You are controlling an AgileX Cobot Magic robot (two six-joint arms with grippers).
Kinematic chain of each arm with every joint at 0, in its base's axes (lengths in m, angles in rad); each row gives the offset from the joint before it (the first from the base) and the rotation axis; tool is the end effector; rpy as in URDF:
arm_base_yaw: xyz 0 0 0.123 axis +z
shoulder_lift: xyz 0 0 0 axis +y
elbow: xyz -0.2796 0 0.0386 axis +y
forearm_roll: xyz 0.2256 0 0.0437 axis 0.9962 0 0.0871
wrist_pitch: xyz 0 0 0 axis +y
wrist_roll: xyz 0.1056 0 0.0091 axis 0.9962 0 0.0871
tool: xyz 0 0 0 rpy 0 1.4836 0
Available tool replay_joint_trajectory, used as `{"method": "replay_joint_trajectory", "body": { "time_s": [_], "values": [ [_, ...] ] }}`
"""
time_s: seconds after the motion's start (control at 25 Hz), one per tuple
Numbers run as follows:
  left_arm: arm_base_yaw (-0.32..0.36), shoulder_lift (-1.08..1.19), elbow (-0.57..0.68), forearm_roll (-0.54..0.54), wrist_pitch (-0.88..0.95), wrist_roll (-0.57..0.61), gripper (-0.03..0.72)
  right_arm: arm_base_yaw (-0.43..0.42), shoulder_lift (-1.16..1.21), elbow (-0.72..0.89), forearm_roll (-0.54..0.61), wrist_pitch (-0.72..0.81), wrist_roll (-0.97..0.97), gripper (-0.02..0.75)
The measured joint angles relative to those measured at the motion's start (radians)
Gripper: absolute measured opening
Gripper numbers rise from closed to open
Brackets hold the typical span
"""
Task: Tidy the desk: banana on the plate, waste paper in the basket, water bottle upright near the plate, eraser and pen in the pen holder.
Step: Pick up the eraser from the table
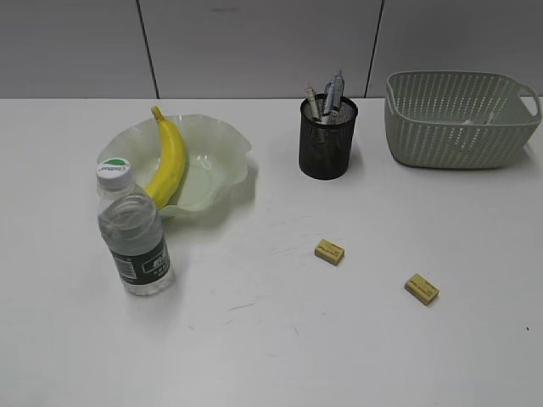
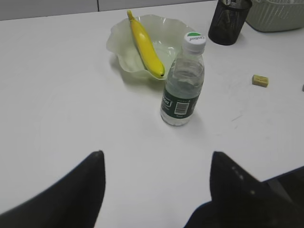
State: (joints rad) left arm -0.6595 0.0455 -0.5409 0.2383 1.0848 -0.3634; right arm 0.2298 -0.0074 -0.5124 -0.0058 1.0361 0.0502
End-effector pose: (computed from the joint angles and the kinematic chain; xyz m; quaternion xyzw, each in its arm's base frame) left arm 0.0069 0.0227 0.2710 0.1204 0.8460 -0.1439 0.4990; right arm -0.0091 -0.0027 0.2653 -0.0754 0.8381 0.0725 0.5355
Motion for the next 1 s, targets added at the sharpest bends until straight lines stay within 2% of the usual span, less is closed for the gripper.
{"method": "replay_joint_trajectory", "body": {
  "time_s": [0.24,0.36,0.48,0.72,0.84,1.0],
  "values": [
    [0.006,0.0,0.001,0.007,-0.004,0.005,0.494,0.0,0.134,-0.022,0.042,-0.043,-0.089,0.372],
    [0.047,-0.001,0.001,0.005,-0.007,0.03,0.477,0.0,0.305,-0.022,0.104,-0.118,-0.169,0.372],
    [0.139,-0.021,0.001,0.002,-0.008,0.041,0.463,0.0,0.525,-0.022,0.143,-0.208,-0.242,0.372],
    [0.376,-0.052,0.001,0.003,-0.01,0.046,0.441,0.0,0.989,-0.041,0.158,-0.375,-0.28,0.372],
    [0.442,-0.052,0.001,0.003,-0.01,0.046,0.431,0.0,1.215,-0.099,0.162,-0.413,-0.283,0.372],
    [0.457,-0.052,0.001,0.003,-0.01,0.047,0.426,0.024,1.49,-0.213,0.147,-0.454,-0.292,0.372]
  ]
}}
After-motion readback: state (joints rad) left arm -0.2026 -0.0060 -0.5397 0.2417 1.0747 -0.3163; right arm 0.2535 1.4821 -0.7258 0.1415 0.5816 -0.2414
